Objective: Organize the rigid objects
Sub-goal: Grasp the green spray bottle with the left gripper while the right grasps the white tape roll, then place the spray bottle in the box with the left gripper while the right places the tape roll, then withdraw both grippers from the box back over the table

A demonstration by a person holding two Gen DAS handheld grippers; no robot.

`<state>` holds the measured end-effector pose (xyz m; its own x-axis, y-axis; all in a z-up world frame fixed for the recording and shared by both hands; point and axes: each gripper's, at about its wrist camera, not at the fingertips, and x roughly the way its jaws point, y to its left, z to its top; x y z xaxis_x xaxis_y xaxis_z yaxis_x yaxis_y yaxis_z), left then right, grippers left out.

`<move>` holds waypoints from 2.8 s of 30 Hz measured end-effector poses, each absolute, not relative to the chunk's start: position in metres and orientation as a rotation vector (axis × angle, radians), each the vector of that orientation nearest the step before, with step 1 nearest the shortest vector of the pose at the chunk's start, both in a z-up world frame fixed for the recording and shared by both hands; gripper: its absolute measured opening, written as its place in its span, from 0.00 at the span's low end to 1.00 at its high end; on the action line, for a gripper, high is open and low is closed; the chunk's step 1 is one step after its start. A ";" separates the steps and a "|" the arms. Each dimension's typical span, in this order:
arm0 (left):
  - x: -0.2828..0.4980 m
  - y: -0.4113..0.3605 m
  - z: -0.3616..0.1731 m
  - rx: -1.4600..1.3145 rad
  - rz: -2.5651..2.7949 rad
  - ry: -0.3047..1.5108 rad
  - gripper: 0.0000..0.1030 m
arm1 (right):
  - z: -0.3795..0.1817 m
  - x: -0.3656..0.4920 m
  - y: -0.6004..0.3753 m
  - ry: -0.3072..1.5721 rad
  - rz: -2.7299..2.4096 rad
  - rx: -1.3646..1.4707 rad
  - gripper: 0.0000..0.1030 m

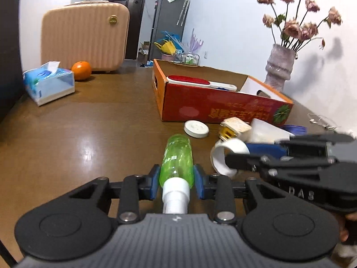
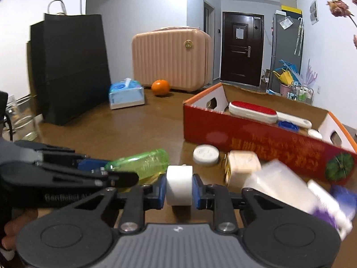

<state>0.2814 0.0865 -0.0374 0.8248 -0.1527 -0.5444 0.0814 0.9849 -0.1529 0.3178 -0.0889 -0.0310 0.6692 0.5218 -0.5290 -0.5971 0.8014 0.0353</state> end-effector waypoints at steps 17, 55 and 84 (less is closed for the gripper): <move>0.251 0.036 -0.002 -0.128 -0.056 0.547 0.30 | -0.035 0.263 -0.240 0.525 0.462 0.109 0.23; 0.557 0.032 0.005 0.043 0.094 0.690 0.45 | 0.031 0.624 -0.215 0.693 0.383 0.045 0.41; 0.185 -0.031 0.031 0.096 -0.097 0.338 0.85 | 0.028 0.228 -0.254 0.299 0.405 0.051 0.59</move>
